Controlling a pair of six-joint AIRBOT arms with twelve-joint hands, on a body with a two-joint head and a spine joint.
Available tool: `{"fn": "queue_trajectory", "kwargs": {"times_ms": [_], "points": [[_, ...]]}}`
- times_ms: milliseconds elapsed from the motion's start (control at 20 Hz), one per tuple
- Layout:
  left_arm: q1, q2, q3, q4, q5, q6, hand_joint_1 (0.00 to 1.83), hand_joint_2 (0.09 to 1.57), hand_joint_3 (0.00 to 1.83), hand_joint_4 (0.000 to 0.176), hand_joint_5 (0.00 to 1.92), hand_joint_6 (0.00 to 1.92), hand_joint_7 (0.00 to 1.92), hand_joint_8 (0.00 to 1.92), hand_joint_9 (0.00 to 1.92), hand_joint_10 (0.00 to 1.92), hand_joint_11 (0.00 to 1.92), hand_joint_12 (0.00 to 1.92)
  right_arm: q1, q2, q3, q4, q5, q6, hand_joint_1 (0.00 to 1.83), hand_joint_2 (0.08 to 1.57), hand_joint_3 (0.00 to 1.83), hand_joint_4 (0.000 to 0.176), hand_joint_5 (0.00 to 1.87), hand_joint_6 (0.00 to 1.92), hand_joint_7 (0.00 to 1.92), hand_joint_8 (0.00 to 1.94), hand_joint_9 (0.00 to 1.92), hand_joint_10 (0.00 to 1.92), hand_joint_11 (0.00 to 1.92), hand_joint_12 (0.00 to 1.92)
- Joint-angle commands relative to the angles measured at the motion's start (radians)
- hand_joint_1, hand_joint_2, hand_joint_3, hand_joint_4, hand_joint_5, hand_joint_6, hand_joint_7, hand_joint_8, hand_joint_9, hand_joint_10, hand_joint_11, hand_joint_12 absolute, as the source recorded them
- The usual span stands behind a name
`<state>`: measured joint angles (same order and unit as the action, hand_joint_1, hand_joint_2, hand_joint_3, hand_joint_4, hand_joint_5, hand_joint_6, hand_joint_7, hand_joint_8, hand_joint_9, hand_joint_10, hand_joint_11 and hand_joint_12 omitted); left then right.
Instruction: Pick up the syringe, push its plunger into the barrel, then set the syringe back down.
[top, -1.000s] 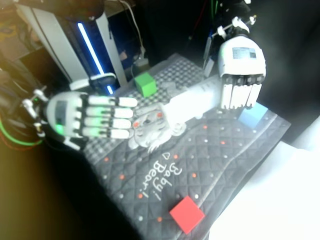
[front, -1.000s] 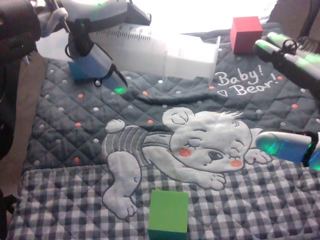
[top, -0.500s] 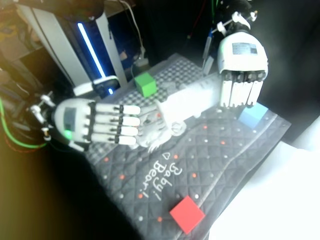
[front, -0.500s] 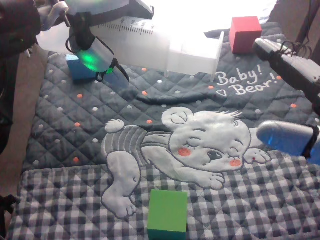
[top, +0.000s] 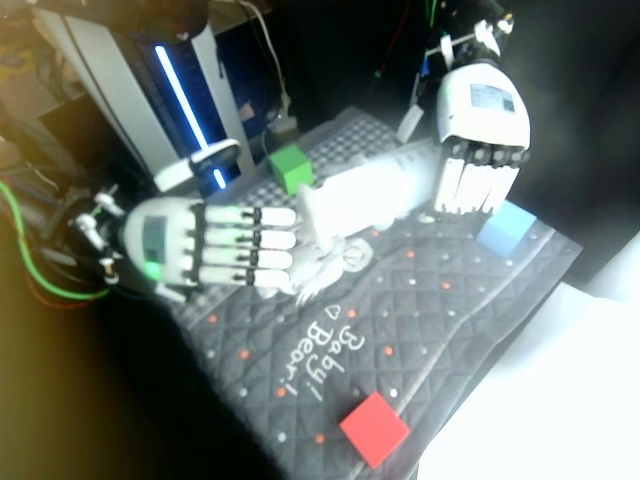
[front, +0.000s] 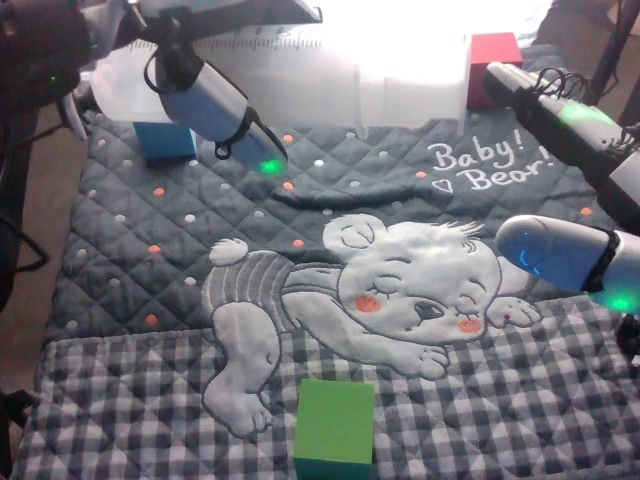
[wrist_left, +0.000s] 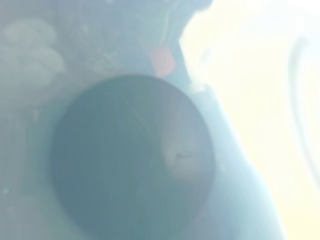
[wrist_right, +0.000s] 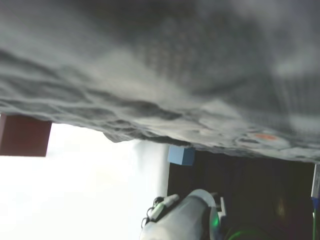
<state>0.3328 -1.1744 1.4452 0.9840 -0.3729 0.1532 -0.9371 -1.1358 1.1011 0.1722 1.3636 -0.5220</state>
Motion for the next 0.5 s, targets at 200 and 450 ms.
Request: {"fn": "queue_trajectory", "kwargs": {"times_ms": [200,450], "points": [[-0.014,-0.019,0.019,-0.031,-0.075,-0.015,1.54,1.13,0.0,0.0,1.25,1.92,1.41,1.92,1.49,1.92,1.48,1.92,0.009,-0.021,0.005,-0.017,0.038,0.017,0.0,0.96,0.0,0.0,0.0,0.0,0.0,0.0,0.0,0.0,0.0,0.0],[-0.021,-0.023,0.019,-0.03,-0.085,0.276,1.55,1.12,0.0,0.0,1.27,1.92,1.45,1.92,1.55,1.92,1.59,1.92,0.021,-0.033,0.011,-0.03,0.026,0.02,0.0,0.94,0.0,0.0,0.0,0.0,0.0,0.0,0.0,0.0,0.0,0.0]]}}
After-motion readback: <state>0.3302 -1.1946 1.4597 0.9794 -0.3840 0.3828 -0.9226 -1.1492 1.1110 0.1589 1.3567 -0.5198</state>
